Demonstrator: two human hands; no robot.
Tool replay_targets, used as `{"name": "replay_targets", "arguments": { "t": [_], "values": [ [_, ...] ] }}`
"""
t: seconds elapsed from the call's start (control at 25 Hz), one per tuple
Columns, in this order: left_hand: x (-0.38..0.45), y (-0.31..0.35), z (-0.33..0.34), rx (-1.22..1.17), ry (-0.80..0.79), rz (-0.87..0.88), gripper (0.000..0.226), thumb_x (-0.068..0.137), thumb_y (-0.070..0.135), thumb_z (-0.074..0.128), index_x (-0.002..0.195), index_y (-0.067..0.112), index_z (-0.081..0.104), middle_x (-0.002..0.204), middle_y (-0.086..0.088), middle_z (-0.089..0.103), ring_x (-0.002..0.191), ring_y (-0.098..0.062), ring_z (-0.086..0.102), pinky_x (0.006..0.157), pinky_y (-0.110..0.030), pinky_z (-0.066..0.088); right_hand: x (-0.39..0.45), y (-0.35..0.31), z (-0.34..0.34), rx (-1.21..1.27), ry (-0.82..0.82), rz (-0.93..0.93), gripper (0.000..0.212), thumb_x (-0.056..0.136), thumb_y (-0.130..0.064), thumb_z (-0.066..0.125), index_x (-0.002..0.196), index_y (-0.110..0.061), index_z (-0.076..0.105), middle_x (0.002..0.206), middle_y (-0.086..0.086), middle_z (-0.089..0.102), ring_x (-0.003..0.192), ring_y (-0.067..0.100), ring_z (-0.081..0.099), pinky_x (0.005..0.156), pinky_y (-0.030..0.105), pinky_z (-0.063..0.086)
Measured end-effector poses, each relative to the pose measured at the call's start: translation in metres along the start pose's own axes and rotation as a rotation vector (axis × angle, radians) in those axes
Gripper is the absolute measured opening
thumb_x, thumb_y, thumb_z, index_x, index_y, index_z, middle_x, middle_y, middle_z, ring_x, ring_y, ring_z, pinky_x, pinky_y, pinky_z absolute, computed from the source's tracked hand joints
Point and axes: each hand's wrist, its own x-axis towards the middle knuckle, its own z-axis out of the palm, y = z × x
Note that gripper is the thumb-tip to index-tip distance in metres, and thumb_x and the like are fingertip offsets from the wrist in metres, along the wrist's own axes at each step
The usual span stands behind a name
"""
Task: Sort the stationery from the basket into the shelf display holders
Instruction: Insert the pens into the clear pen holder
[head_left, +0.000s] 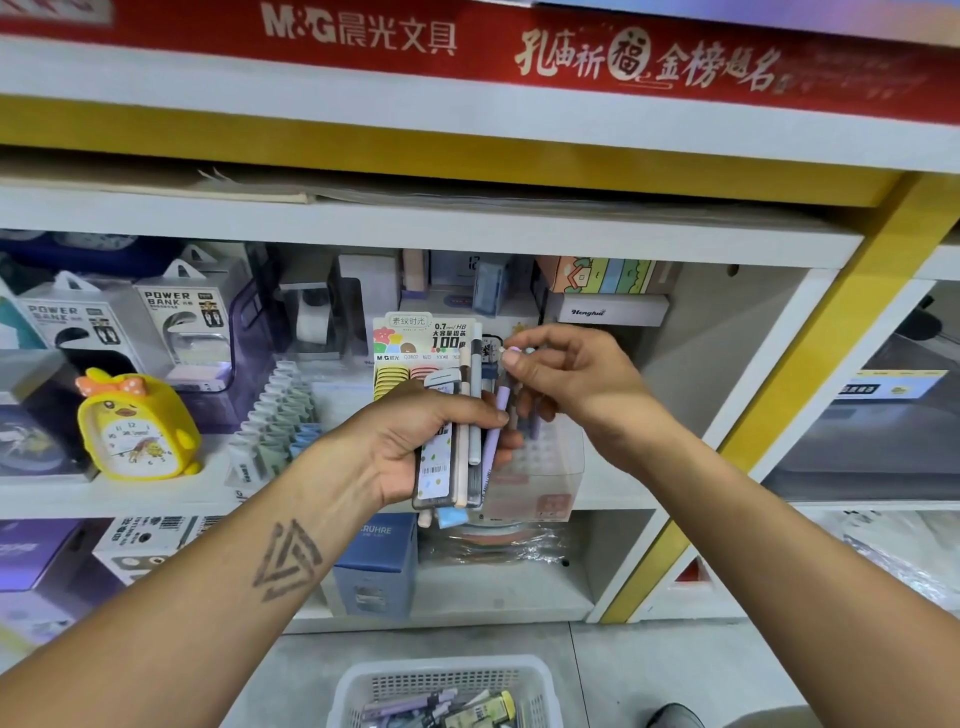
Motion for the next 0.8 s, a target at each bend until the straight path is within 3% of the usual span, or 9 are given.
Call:
{"name": "replay_targets", "arguments": {
  "t": [0.08,0.16,0.28,0.36,0.44,0.64,0.8],
  "values": [
    [0.0,0.001,0.0,-0.028,-0.022,-0.025,0.02,0.065,-0.004,0.073,0.084,0.001,0.078,0.089,-0.022,0.073,0.082,-0.032,0.074,0.067,-0.04,0.061,0.0,-0.004,-0.001,0.06,0.044,-0.011,0.016,0.09,-0.004,0.07,0.102,0.007,0.067,0.069,0.014,0.069,0.05,0.02,0.059,0.047,0.025,0.045],
    [0.0,0.002,-0.002,-0.102,-0.02,-0.051,0.015,0.064,-0.003,0.072,0.078,0.0,0.076,0.082,-0.021,0.072,0.079,-0.033,0.074,0.072,-0.044,0.061,0.003,-0.007,-0.011,0.076,0.203,-0.044,0.01,0.092,0.001,0.067,0.098,0.008,0.067,0.068,0.016,0.067,0.048,0.017,0.058,0.047,0.026,0.048],
    [0.0,0.003,-0.005,-0.1,0.044,-0.035,0.017,0.064,-0.003,0.072,0.081,-0.003,0.071,0.073,-0.017,0.068,0.066,-0.029,0.072,0.059,-0.036,0.061,0.007,-0.003,-0.028,-0.302,0.391,-0.13,0.008,0.095,-0.006,0.064,0.103,-0.006,0.064,0.075,0.017,0.067,0.062,0.025,0.067,0.06,0.04,0.056],
    [-0.001,0.004,-0.005,-0.031,0.067,-0.024,0.017,0.067,0.0,0.076,0.083,-0.002,0.07,0.07,-0.015,0.067,0.056,-0.023,0.067,0.052,-0.03,0.057,0.006,0.007,-0.032,-0.64,0.333,-0.175,0.007,0.097,-0.013,0.061,0.104,-0.014,0.06,0.079,0.01,0.069,0.074,0.028,0.069,0.072,0.045,0.059],
    [-0.001,0.003,-0.004,-0.029,0.072,-0.028,0.012,0.068,0.003,0.078,0.078,0.001,0.071,0.069,-0.014,0.067,0.054,-0.022,0.066,0.052,-0.029,0.057,0.003,0.015,-0.03,-0.777,0.238,-0.194,0.004,0.099,-0.017,0.058,0.103,-0.018,0.055,0.081,0.004,0.068,0.078,0.027,0.069,0.072,0.047,0.059],
    [0.002,0.001,-0.005,-0.086,0.082,-0.036,0.007,0.076,0.001,0.072,0.081,0.0,0.068,0.07,-0.016,0.065,0.056,-0.024,0.065,0.053,-0.03,0.057,0.002,0.023,-0.03,-0.778,0.183,-0.221,0.018,0.1,-0.02,0.056,0.092,-0.033,0.046,0.081,-0.002,0.065,0.078,0.021,0.068,0.071,0.048,0.06],
    [0.002,0.002,-0.007,-0.018,0.07,-0.037,0.002,0.075,0.0,0.073,0.074,0.002,0.074,0.073,-0.019,0.068,0.061,-0.026,0.065,0.058,-0.03,0.058,0.001,0.026,-0.031,-0.8,0.149,-0.273,0.022,0.097,-0.02,0.06,0.089,-0.035,0.046,0.076,-0.005,0.066,0.073,0.013,0.068,0.067,0.045,0.06]
  ]
}}
